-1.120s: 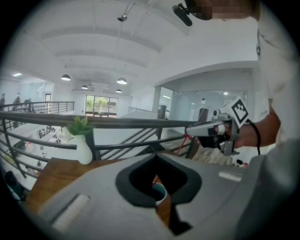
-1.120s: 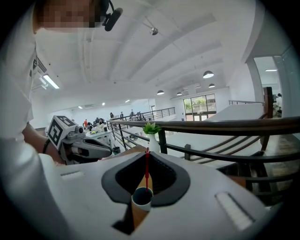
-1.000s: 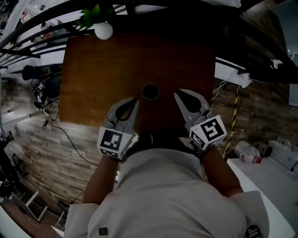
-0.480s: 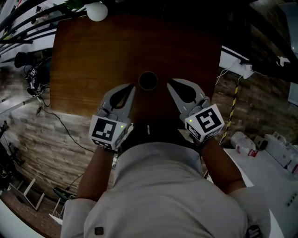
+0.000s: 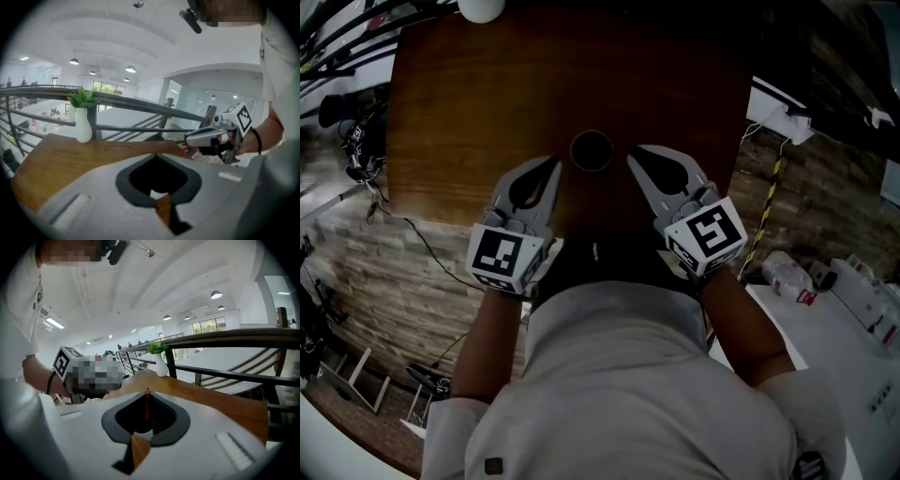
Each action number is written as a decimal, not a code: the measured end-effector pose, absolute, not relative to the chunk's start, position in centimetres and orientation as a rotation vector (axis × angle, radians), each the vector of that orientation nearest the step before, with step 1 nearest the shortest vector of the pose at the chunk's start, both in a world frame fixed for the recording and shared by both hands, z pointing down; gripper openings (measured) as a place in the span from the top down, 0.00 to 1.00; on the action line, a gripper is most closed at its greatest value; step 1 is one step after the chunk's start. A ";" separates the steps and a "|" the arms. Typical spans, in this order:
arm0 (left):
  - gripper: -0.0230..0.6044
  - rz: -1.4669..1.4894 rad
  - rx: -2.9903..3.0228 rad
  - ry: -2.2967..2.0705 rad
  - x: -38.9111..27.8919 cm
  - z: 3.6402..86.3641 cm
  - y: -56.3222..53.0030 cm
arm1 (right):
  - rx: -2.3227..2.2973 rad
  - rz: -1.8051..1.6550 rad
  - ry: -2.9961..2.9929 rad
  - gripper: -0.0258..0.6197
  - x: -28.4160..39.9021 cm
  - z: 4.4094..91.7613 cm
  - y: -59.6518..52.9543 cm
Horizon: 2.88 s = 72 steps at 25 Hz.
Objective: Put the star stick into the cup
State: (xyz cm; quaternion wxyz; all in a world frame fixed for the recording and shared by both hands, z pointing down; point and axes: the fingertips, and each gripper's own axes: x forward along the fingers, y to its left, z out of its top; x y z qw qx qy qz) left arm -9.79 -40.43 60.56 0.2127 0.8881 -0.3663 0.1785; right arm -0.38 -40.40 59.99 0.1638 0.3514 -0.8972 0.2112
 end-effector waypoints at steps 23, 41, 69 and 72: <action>0.96 0.495 2.409 -0.992 -8.8 63.7 -40.4 | 0.994 0.675 -2.560 0.91 0.0 63.6 -41.8; 0.96 0.506 2.453 -0.992 -8.7 61.0 -39.2 | 1.028 0.619 -2.516 0.74 0.7 61.7 -41.0; 0.96 0.423 2.720 -1.057 -9.9 44.5 -33.8 | 1.132 0.348 -2.626 0.76 -2.3 45.5 -34.6; 0.96 0.421 2.744 -1.065 -10.6 43.0 -32.9 | 1.143 0.316 -2.642 0.77 -3.1 43.5 -33.6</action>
